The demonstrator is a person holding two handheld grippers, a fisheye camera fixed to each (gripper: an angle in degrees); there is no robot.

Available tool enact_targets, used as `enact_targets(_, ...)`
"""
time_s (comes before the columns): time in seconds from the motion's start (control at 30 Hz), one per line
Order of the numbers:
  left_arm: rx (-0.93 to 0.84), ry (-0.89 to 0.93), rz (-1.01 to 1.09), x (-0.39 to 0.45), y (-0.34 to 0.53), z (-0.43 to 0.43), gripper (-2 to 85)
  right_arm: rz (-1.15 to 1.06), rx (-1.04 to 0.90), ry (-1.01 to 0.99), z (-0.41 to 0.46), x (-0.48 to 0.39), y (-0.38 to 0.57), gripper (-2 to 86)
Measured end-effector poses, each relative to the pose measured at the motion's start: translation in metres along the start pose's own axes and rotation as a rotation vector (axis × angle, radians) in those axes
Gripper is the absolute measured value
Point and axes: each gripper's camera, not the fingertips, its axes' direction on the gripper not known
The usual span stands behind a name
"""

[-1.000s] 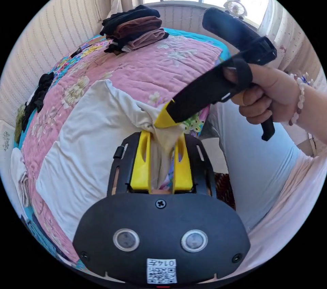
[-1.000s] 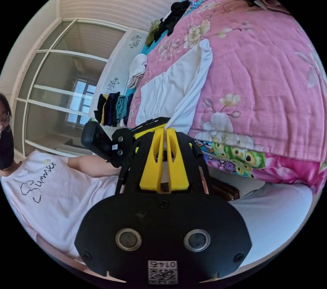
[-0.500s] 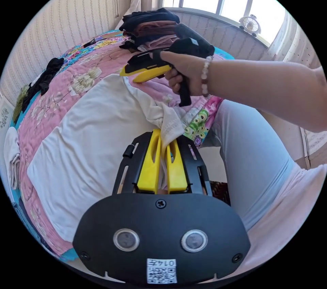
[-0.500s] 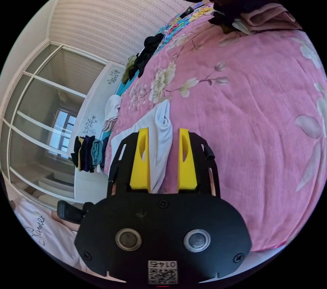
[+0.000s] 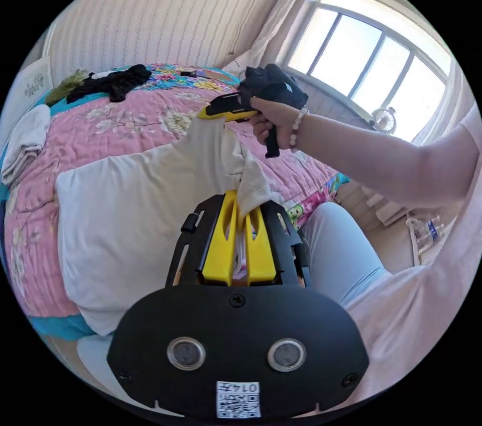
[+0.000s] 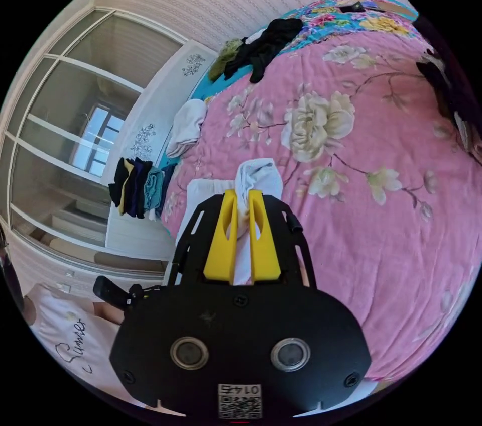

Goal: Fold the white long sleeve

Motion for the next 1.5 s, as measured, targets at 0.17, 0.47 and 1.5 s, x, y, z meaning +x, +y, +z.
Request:
enact_targets(0.17, 0.104, -0.096, -0.188, -0.054, 0.042, -0.049, -0.5, -0.142, -0.145, 0.012, 0.109, -0.079, -0.03, 3.7)
enact_targets(0.47, 0.031, -0.271, -0.472, -0.146, 0.133, -0.086, 3.6, -0.243, -0.3, 0.049, 0.313, -0.152, -0.027, 4.6)
enact_targets(1.5, -0.245, -0.103, -0.575, -0.299, 0.144, 0.002, 8.9, -0.681, -0.578, 0.351, 0.622, -0.095, 0.042, 7.1)
